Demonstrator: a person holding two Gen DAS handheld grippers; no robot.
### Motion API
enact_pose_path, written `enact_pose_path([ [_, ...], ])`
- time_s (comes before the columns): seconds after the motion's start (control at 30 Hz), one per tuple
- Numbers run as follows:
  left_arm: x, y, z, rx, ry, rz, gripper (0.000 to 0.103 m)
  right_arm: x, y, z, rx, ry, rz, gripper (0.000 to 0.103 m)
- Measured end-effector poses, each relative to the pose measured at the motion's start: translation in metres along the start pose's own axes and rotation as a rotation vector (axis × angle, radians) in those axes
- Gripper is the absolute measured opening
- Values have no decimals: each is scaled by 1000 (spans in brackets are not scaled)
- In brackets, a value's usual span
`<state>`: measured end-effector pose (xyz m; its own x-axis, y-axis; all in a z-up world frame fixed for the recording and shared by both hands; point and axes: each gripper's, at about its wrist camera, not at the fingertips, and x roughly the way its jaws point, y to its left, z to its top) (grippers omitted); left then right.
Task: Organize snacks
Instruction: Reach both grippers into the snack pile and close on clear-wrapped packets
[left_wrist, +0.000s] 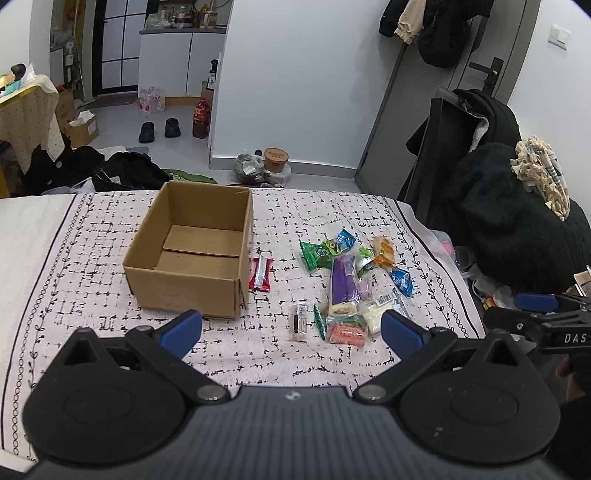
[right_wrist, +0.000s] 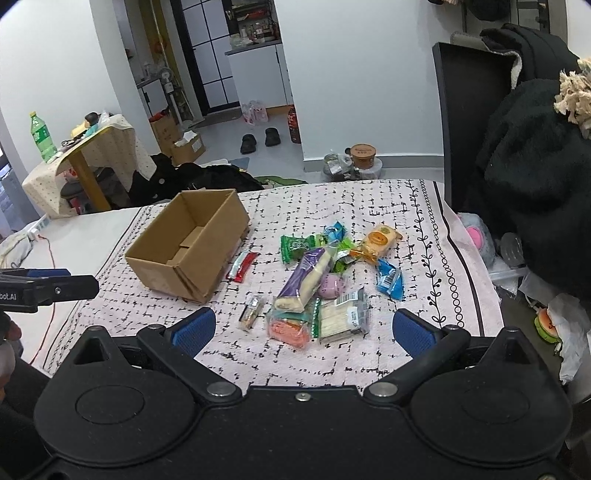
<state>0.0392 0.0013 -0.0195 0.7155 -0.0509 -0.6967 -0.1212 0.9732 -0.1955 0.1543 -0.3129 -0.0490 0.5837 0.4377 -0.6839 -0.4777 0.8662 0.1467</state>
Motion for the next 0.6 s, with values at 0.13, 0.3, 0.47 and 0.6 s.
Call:
enact_pose_path([
  [0.13, 12, 0, -1, 0, 1, 4, 103, 11, -9, 2, 19, 11, -3, 103],
  [0.3, 31, 3, 0, -16, 21, -6, 103, 23, -19, 7, 37, 4, -7, 103],
  [0.47, 48, 8, 1, -50, 18, 0, 103, 40, -22, 10, 29, 21, -25, 103],
  [0.6, 63, 12, 4, -79, 31, 3, 103, 56, -26, 11, 44, 36, -25, 103],
])
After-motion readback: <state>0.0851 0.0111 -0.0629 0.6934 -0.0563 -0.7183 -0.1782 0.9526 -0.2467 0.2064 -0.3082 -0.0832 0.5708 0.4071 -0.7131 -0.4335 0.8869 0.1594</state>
